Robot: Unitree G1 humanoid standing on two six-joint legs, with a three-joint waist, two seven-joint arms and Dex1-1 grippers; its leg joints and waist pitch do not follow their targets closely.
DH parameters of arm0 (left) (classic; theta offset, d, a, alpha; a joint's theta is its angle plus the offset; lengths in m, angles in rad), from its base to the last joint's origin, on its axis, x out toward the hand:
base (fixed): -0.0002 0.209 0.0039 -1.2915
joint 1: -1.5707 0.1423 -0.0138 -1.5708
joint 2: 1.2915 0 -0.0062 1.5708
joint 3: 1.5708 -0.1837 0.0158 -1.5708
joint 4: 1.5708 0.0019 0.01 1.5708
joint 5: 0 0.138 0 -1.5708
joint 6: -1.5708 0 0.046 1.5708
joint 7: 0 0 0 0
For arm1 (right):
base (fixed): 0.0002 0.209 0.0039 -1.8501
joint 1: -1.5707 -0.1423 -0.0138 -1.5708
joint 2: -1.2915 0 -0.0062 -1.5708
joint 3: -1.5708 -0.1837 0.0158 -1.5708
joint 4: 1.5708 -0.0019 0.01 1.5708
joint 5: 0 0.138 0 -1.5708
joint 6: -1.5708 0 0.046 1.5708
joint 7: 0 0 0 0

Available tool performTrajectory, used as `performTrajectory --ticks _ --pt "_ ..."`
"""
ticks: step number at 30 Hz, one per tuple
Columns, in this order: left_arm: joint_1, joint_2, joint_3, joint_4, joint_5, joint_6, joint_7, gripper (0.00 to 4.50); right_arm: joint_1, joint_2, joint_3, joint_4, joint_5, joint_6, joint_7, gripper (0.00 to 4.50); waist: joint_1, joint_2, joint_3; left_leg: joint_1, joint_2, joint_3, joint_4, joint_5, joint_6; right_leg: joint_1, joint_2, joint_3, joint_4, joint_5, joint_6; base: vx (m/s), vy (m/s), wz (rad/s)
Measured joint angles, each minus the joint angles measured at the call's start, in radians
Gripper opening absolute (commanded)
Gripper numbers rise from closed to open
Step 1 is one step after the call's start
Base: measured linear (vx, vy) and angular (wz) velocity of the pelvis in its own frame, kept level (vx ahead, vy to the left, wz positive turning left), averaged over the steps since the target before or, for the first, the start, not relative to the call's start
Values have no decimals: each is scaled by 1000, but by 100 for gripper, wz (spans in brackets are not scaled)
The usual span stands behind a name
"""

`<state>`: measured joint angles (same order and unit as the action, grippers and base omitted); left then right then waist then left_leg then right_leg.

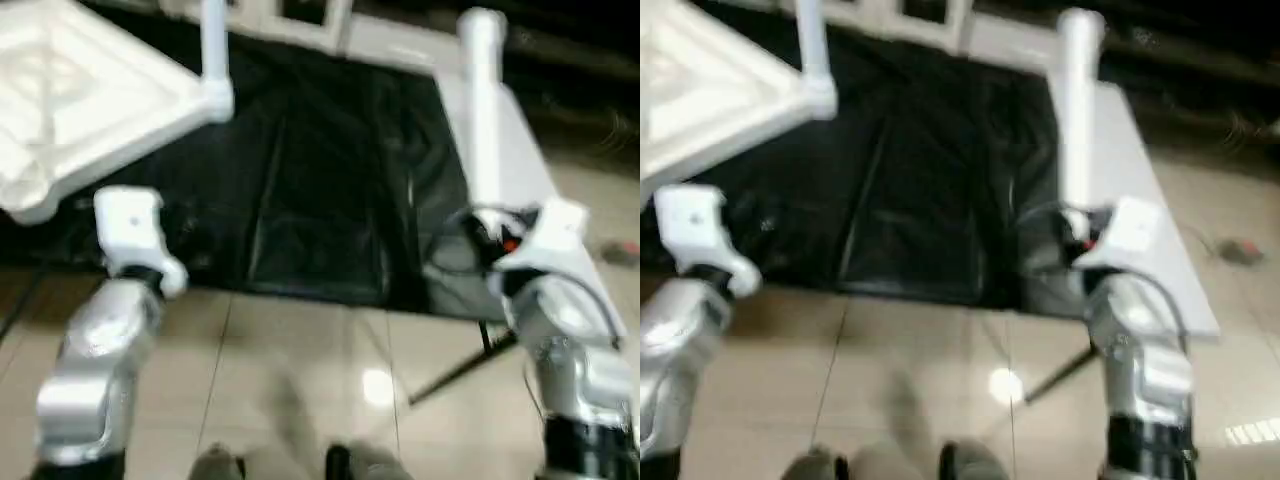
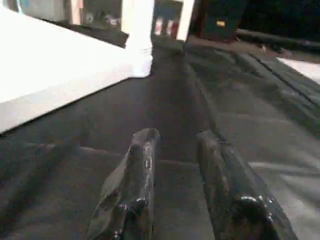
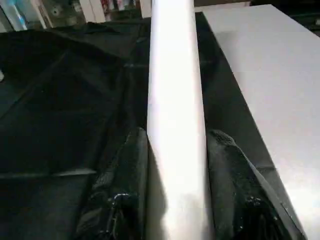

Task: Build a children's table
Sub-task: Pick table leg

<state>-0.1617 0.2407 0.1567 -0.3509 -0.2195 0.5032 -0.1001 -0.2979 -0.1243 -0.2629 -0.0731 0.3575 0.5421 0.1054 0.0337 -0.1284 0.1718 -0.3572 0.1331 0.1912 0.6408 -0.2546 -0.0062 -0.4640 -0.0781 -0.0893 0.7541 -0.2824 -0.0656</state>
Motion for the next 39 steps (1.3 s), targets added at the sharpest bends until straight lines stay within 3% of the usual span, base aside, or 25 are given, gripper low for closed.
performTrajectory --ticks 1,2,3,4,5,6,7,8,9,10,13,15,16,17,20,22,25,28,30,33,34,35,37,38,39 --pt "0 -1 2 -1 0 0 3 152 -12 0 0 0 0 0 1 122 0 -6 -4 1 0 38 -11 6 11 11 1 -22 -7 0 0 -68 231 -55" --pt "-2 -6 4 -2 -1 1 10 152 -27 -1 1 0 0 -3 3 122 5 -42 -13 9 -14 100 -26 11 15 32 -2 -22 -54 2 -3 -42 178 -63" --pt "-5 -22 8 -4 -2 6 21 152 -36 -10 0 2 0 -4 8 122 13 -43 -10 6 -22 116 -22 9 11 31 -2 13 -60 28 19 -42 178 -63" --pt "-6 -44 0 -4 -4 15 27 152 -29 -17 -7 11 -1 -5 8 122 34 -40 -6 -3 -37 70 22 -14 -12 29 8 46 -67 40 25 -27 168 -80" --pt "-2 -58 -10 -5 -7 25 31 152 -23 -17 -10 28 -2 -3 8 122 48 -37 -5 -15 -52 -29 101 -28 -25 40 18 75 -84 58 33 -19 190 -73" --pt "-4 -53 -16 -7 2 26 41 152 -17 -19 -5 37 -4 -3 11 122 41 -27 -3 -18 -44 -88 109 -24 -32 54 17 68 -105 71 40 -19 190 -73" --pt "-7 -51 -16 -12 8 25 49 152 -15 -24 -4 37 -5 -3 13 122 35 -13 -5 -17 -16 -121 72 -13 -50 59 17 53 -120 83 45 -45 197 -40" --pt "-12 -45 -13 -21 19 10 56 152 -21 -28 0 36 -6 -3 19 122 22 8 -2 -17 29 -127 17 7 -99 59 16 26 -126 92 44 -62 221 -4" --pt "-10 -44 -5 -20 21 -3 61 152 -15 -29 8 36 -7 -1 21 122 6 15 0 -27 32 -122 15 17 -90 58 18 24 -134 101 26 -62 221 -4" --pt "-10 -44 2 -20 20 -10 62 152 -16 -28 23 36 -7 2 26 122 -5 12 -1 -31 27 -119 15 20 -81 57 19 29 -139 102 2 -56 234 10" --pt "-15 -56 11 -30 16 -53 52 152 -3 -27 86 17 -7 22 60 122 -2 13 -1 -39 16 -106 11 26 -67 67 9 39 -161 105 13 -65 165 8" --pt "-20 -74 6 -31 14 -62 48 152 20 -25 119 -4 -7 38 78 122 0 10 2 -25 16 -79 -7 26 -64 75 -6 45 -164 86 51 -48 35 18" --pt "-19 -85 -2 -30 13 -67 47 152 31 -25 132 -4 -10 42 79 122 1 9 4 -10 18 -68 -20 26 -64 80 -11 45 -170 74 69 -25 -16 20" --pt "-18 -93 -15 -29 13 -78 47 152 49 -25 153 -5 -18 45 79 122 1 11 6 10 22 -57 -38 26 -64 98 -14 39 -181 59 77 0 0 0" --pt "-4 -95 -49 -19 27 -128 46 152 82 -25 201 -5 -53 46 79 122 -6 22 7 41 44 -53 -58 26 -64 141 -15 1 -209 32 77 42 2 -11" --pt "1 -102 -73 -5 40 -142 42 152 97 -25 216 -5 -64 46 78 122 -8 20 6 49 49 -54 -58 26 -64 146 -14 -9 -213 32 77 71 6 -21" --pt "5 -109 -111 0 58 -155 27 152 105 -28 230 -4 -79 46 79 122 -6 20 4 60 49 -42 -69 25 -66 153 -14 -2 -213 32 77 79 -14 -9" --pt "0 -108 -126 0 61 -160 16 152 104 -37 236 -4 -86 46 83 122 5 21 -13 65 45 -36 -77 23 -65 156 -14 5 -214 41 71 152 -9 5" --pt "-1 -103 -121 9 63 -170 17 152 92 -44 244 -4 -90 46 93 122 8 12 -23 83 35 -32 -87 9 -63 158 -13 25 -199 51 54 242 -35 16" --pt "-4 -101 -110 23 69 -185 18 152 67 -55 245 -4 -91 45 105 122 28 11 -30 89 32 -32 -81 -19 -39 175 -7 35 -193 18 73 212 -18 10" --pt "-5 -103 -112 24 70 -186 18 152 67 -63 245 -4 -94 44 109 122 33 10 -34 93 32 -38 -75 -32 -21 184 5 48 -193 5 74 221 -14 23" --pt "-5 -102 -113 24 71 -186 18 152 67 -67 245 -3 -95 44 113 122 27 7 -38 108 34 -51 -79 -41 -35 177 13 53 -165 -12 62 224 -66 20" --pt "-2 -85 -93 27 79 -189 18 152 51 -54 270 -4 -94 43 119 122 16 -8 -49 128 17 -101 -80 -69 -59 106 -4 43 -44 -26 56 180 -91 -2" --pt "-3 -75 -82 36 81 -190 18 152 53 -45 286 -7 -93 40 122 122 2 -27 -64 142 -11 -130 -67 -94 -52 62 -19 49 -33 -25 62 44 -91 -30" --pt "-11 -83 -90 45 82 -192 17 152 62 -52 282 -7 -95 38 121 122 -5 -39 -70 128 -31 -128 -26 -115 -17 72 -20 78 -42 -37 92 44 -91 -30"
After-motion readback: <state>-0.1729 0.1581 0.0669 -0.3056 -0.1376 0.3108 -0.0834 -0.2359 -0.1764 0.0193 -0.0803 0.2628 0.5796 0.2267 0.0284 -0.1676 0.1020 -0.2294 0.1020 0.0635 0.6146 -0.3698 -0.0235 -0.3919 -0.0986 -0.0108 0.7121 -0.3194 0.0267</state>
